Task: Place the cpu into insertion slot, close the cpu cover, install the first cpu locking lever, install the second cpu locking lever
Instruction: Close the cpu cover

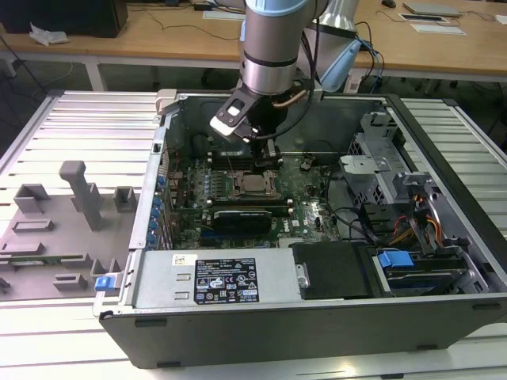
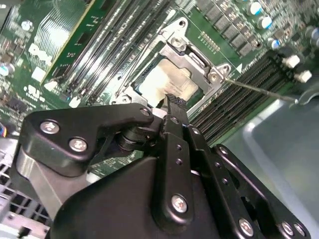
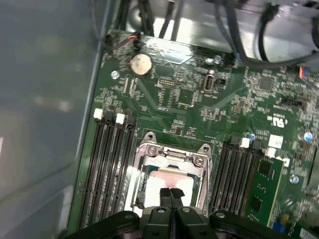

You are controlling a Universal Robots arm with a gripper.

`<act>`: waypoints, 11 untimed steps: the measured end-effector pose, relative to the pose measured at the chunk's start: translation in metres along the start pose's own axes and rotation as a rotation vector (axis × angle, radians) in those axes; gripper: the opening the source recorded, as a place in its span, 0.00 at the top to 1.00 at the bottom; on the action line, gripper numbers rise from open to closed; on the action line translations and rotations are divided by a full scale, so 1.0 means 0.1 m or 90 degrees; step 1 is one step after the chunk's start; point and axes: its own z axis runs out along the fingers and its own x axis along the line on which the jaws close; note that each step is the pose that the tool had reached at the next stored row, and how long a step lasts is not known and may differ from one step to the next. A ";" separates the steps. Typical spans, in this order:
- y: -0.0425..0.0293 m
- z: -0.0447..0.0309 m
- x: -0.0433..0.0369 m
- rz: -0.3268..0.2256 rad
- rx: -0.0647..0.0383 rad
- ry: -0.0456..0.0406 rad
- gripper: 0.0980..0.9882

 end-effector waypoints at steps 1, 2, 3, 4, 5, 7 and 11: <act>0.000 0.000 0.000 -0.015 0.000 -0.0008 0.99; 0.000 0.000 0.000 -0.025 0.000 -0.0011 0.99; 0.000 0.000 0.000 -0.042 0.001 -0.0014 0.99; 0.000 0.001 0.000 -0.053 0.001 -0.0016 0.99; 0.000 0.001 0.000 -0.066 0.001 -0.0019 0.99; 0.000 0.002 0.001 -0.106 0.001 -0.0032 0.99; 0.000 0.004 0.002 -0.171 0.003 -0.0080 0.99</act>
